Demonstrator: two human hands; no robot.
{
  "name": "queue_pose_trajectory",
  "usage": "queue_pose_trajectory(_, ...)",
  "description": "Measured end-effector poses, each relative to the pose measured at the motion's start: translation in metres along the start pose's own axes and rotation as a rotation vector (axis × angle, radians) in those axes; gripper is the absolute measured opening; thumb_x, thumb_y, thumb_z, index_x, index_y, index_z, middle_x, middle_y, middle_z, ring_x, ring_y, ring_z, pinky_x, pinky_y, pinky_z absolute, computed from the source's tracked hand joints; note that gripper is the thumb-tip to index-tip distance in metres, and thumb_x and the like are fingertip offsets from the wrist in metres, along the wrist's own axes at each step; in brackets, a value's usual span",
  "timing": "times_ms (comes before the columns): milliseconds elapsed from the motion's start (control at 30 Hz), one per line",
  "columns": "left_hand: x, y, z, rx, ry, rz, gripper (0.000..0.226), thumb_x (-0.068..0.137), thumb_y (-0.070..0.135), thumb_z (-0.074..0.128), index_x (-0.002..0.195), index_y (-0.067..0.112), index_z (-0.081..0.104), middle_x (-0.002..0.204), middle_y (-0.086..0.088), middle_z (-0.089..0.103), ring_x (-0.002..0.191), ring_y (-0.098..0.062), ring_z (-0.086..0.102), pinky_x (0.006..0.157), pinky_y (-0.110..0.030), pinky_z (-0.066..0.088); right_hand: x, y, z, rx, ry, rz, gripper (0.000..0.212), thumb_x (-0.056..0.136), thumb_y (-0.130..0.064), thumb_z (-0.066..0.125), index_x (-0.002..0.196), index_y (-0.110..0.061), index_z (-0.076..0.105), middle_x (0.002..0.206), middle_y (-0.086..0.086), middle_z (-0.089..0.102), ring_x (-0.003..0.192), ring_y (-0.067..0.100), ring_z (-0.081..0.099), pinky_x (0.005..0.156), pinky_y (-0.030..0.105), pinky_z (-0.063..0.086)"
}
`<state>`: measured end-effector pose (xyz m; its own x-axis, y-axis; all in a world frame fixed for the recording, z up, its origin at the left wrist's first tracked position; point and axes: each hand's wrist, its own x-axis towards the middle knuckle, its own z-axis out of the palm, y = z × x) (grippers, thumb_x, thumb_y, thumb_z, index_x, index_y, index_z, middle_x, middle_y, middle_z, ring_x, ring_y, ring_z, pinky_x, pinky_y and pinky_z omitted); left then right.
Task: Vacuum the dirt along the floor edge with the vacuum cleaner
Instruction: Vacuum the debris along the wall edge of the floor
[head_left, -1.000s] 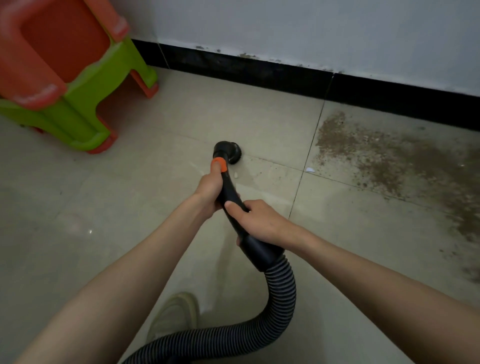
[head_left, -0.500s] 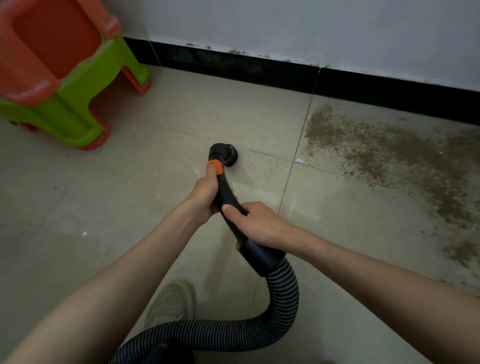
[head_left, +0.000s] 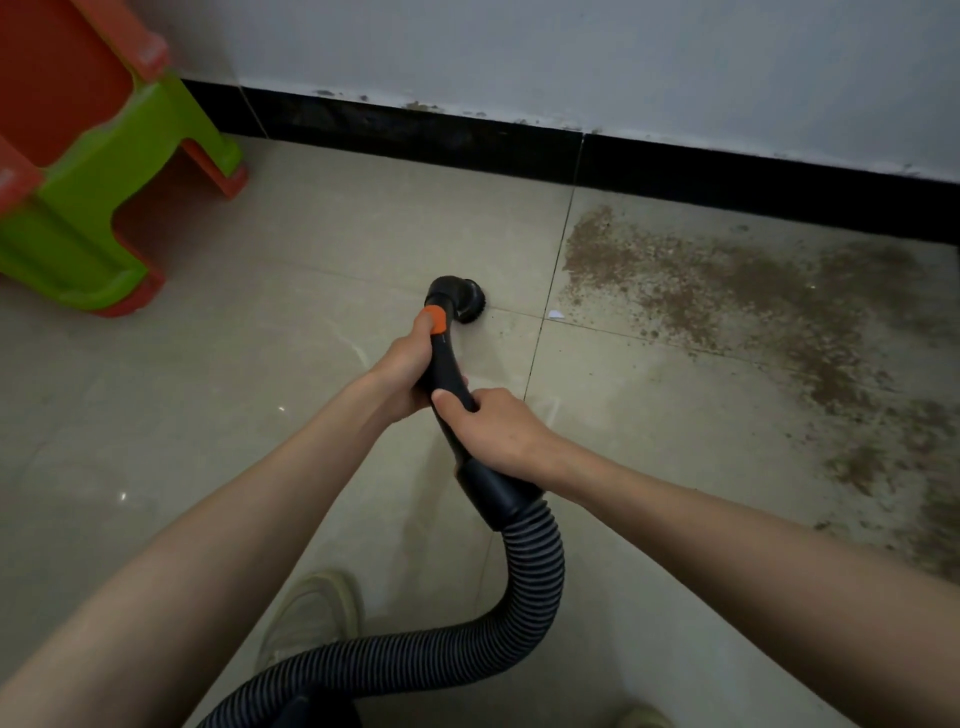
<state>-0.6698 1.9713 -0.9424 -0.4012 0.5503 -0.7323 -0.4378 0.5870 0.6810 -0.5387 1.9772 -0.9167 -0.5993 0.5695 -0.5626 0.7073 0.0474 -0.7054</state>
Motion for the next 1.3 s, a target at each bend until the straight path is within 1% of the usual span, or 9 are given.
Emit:
queue_pose_trajectory(167, -0.005, -0.006, 0.017, 0.061, -0.053, -0.005, 0.053, 0.097, 0.051, 0.039, 0.116, 0.002, 0.044, 0.076, -0.013, 0.054, 0.058, -0.022, 0.057, 0.052, -0.030, 0.048, -0.015, 0.011, -0.002, 0.065, 0.034, 0.046, 0.043, 0.098, -0.051, 0.041, 0.076, -0.016, 0.051, 0.072, 0.000, 0.056, 0.060, 0.012, 0.054, 0.049, 0.026, 0.035)
queue_pose_trajectory(333, -0.012, -0.010, 0.032, 0.084, -0.105, -0.018, 0.045, 0.097, 0.050, 0.039, 0.101, 0.005, 0.046, 0.074, -0.012, 0.052, 0.056, -0.022, 0.056, 0.052, -0.029, 0.048, -0.026, 0.020, -0.003, 0.111, 0.056, 0.096, 0.045, 0.097, -0.053, 0.041, 0.092, -0.011, 0.056, 0.077, 0.002, 0.057, 0.066, 0.016, 0.056, 0.053, 0.027, 0.039)
queue_pose_trajectory(433, -0.016, -0.012, 0.038, 0.083, -0.116, 0.002, 0.043, 0.098, 0.048, 0.039, 0.093, 0.006, 0.047, 0.070, -0.011, 0.052, 0.053, -0.021, 0.056, 0.049, -0.028, 0.048, -0.032, 0.023, -0.007, 0.134, 0.050, 0.098, 0.044, 0.097, -0.052, 0.042, 0.085, -0.012, 0.055, 0.078, 0.002, 0.058, 0.067, 0.018, 0.059, 0.055, 0.028, 0.043)
queue_pose_trajectory(533, -0.017, -0.017, 0.030, 0.043, -0.038, 0.021, 0.043, 0.097, 0.047, 0.041, 0.093, 0.005, 0.046, 0.073, -0.012, 0.053, 0.057, -0.024, 0.056, 0.052, -0.031, 0.049, -0.038, 0.021, -0.008, 0.148, -0.002, 0.051, 0.043, 0.098, -0.050, 0.043, 0.074, -0.015, 0.052, 0.082, 0.010, 0.065, 0.080, 0.030, 0.069, 0.070, 0.034, 0.054)
queue_pose_trajectory(667, -0.018, -0.025, 0.006, -0.026, 0.095, 0.033, 0.043, 0.096, 0.047, 0.042, 0.099, 0.004, 0.047, 0.078, -0.011, 0.053, 0.067, -0.025, 0.055, 0.058, -0.034, 0.049, -0.039, 0.008, -0.003, 0.098, -0.103, -0.003, 0.042, 0.100, -0.048, 0.042, 0.077, -0.014, 0.050, 0.095, 0.023, 0.070, 0.090, 0.037, 0.069, 0.087, 0.044, 0.055)
queue_pose_trajectory(833, -0.028, -0.031, 0.005, -0.045, 0.067, -0.021, 0.041, 0.096, 0.046, 0.042, 0.088, 0.006, 0.047, 0.069, -0.011, 0.054, 0.050, -0.022, 0.057, 0.047, -0.028, 0.049, -0.043, 0.008, 0.004, 0.052, -0.112, 0.035, 0.044, 0.099, -0.050, 0.040, 0.074, -0.015, 0.048, 0.090, 0.015, 0.067, 0.085, 0.032, 0.067, 0.078, 0.035, 0.052)
queue_pose_trajectory(933, -0.034, -0.038, 0.025, -0.001, 0.018, -0.043, 0.043, 0.098, 0.047, 0.039, 0.089, 0.005, 0.046, 0.069, -0.011, 0.052, 0.053, -0.023, 0.054, 0.051, -0.031, 0.049, -0.055, 0.024, 0.002, 0.081, -0.087, 0.078, 0.043, 0.099, -0.049, 0.039, 0.075, -0.015, 0.050, 0.080, 0.010, 0.064, 0.078, 0.028, 0.066, 0.076, 0.035, 0.052)
queue_pose_trajectory(1067, -0.038, -0.044, 0.041, 0.025, -0.013, -0.065, 0.043, 0.098, 0.046, 0.038, 0.086, 0.005, 0.046, 0.073, -0.011, 0.050, 0.063, -0.025, 0.051, 0.062, -0.035, 0.049, -0.067, 0.036, 0.002, 0.156, -0.078, 0.102, 0.042, 0.098, -0.049, 0.040, 0.077, -0.015, 0.053, 0.084, 0.014, 0.067, 0.083, 0.033, 0.069, 0.085, 0.044, 0.056)
queue_pose_trajectory(1300, -0.048, -0.045, 0.026, -0.010, 0.039, -0.083, 0.037, 0.098, 0.042, 0.038, 0.086, 0.007, 0.046, 0.072, -0.011, 0.050, 0.057, -0.024, 0.052, 0.054, -0.033, 0.048, -0.073, 0.023, 0.005, 0.151, -0.137, 0.091, 0.043, 0.098, -0.048, 0.041, 0.077, -0.013, 0.053, 0.084, 0.015, 0.067, 0.080, 0.032, 0.067, 0.084, 0.041, 0.055)
